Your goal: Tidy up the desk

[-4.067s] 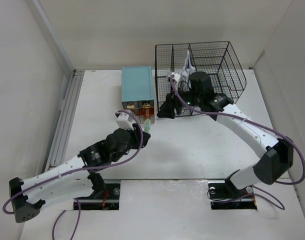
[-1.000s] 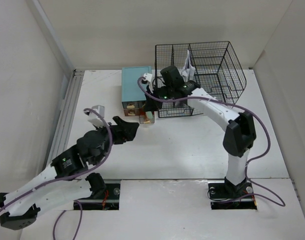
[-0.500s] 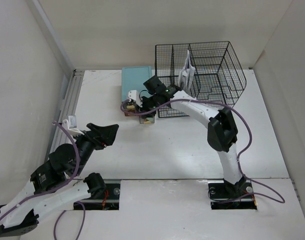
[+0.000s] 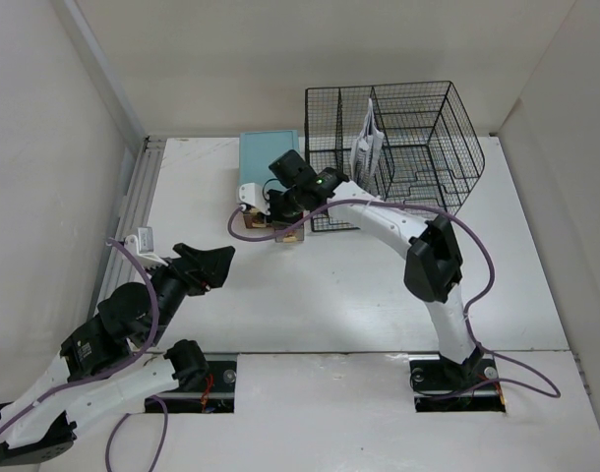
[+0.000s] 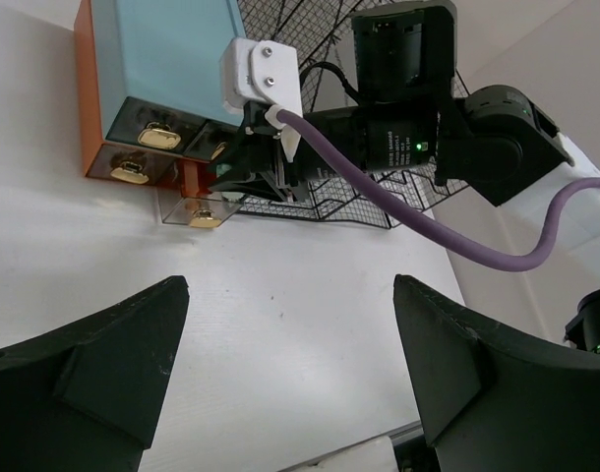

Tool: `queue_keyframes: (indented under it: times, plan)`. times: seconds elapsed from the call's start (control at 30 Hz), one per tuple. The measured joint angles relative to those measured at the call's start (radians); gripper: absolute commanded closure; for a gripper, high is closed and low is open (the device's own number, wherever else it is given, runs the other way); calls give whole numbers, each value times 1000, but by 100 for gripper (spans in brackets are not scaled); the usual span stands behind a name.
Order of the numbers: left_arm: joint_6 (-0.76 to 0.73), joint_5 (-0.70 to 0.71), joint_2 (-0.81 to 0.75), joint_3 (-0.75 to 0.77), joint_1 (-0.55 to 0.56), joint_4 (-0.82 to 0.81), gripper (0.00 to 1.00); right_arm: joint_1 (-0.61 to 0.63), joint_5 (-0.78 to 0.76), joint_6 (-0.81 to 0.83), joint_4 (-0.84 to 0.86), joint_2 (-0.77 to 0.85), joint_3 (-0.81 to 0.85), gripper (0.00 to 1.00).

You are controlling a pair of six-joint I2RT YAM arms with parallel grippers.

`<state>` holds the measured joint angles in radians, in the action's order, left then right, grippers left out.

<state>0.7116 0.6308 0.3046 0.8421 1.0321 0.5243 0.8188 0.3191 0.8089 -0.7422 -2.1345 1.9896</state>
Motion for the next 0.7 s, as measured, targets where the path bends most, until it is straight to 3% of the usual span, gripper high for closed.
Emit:
queue_keyframes:
  times: [0.57, 0.63, 0.7]
  plan:
    - [-12, -6, 0, -10, 0, -1, 17, 21, -137, 120, -13, -70, 26, 98]
    - [-13, -8, 0, -10, 0, -1, 17, 21, -150, 129, -13, -89, 26, 94]
    - [-14, -9, 0, -10, 0, -1, 17, 21, -157, 136, -13, -100, 26, 80]
